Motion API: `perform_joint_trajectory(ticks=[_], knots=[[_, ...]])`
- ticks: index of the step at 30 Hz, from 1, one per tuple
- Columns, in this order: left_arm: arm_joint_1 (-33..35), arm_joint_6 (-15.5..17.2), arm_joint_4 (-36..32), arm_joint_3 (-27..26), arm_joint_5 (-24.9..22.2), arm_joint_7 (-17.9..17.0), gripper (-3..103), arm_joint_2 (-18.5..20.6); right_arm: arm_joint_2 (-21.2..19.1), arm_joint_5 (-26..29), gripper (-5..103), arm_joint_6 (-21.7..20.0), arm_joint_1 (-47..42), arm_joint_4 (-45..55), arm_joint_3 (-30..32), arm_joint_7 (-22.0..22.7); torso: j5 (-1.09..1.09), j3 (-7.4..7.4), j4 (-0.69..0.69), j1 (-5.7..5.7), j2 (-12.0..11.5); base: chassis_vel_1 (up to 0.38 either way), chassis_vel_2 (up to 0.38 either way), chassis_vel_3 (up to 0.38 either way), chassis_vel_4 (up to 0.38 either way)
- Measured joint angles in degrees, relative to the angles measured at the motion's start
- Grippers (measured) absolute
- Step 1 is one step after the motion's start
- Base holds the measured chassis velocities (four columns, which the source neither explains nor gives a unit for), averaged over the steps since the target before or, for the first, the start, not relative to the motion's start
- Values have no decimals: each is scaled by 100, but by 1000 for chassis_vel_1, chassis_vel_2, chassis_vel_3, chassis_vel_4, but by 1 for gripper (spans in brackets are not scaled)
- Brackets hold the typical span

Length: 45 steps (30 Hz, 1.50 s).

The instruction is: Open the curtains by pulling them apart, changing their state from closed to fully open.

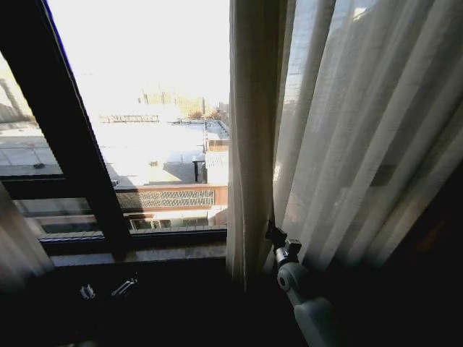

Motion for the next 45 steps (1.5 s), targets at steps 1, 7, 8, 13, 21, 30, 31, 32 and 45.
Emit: perform_joint_trajectory(ticks=[1, 7, 8, 13, 21, 30, 31, 32, 45], knots=[[1, 0, -1, 6, 2, 11, 100, -1, -7, 0, 0, 1, -5, 2, 10, -2, -1, 0, -1, 0, 0, -354, -333, 353, 359], [3, -20, 0, 4, 13, 122, 100, -6, -41, 9, 0, 4, -17, 33, 54, -9, -3, 0, -1, 0, 0, -350, -384, 336, 349], [3, -22, 1, 4, 14, 125, 100, -6, -44, 11, 0, 5, -20, 39, 56, -9, 0, 0, -2, 0, 0, -340, -370, 334, 320], [2, -26, 8, -28, -7, 127, 100, 4, -49, 14, 0, 5, -32, 66, 54, -9, -6, 0, -1, 0, 0, -379, -332, 366, 359], [-3, -26, 37, -24, -20, 127, 100, 0, -39, 13, 0, 6, -60, 76, 44, -15, -1, 0, 0, 0, 0, -339, -345, 363, 347], [-24, -12, 63, -19, -27, 126, 100, 1, -24, 10, 0, 8, -62, 67, 30, -22, -3, 1, -1, 1, -1, -350, -369, 354, 371], [-26, -12, 67, -18, -27, 126, 100, -1, -24, 10, 0, 8, -62, 65, 28, -23, -3, 1, 0, 1, 0, -341, -336, 370, 382], [-26, -12, 67, -18, -27, 126, 100, -1, -24, 10, 0, 8, -62, 65, 28, -23, -3, 1, 0, 1, 0, -341, -336, 370, 382], [-42, -13, 106, -1, -13, 138, 100, -31, -32, -209, 0, 168, -81, -48, 47, -125, 4, 1, -1, 0, 0, -273, -273, 291, 261]])
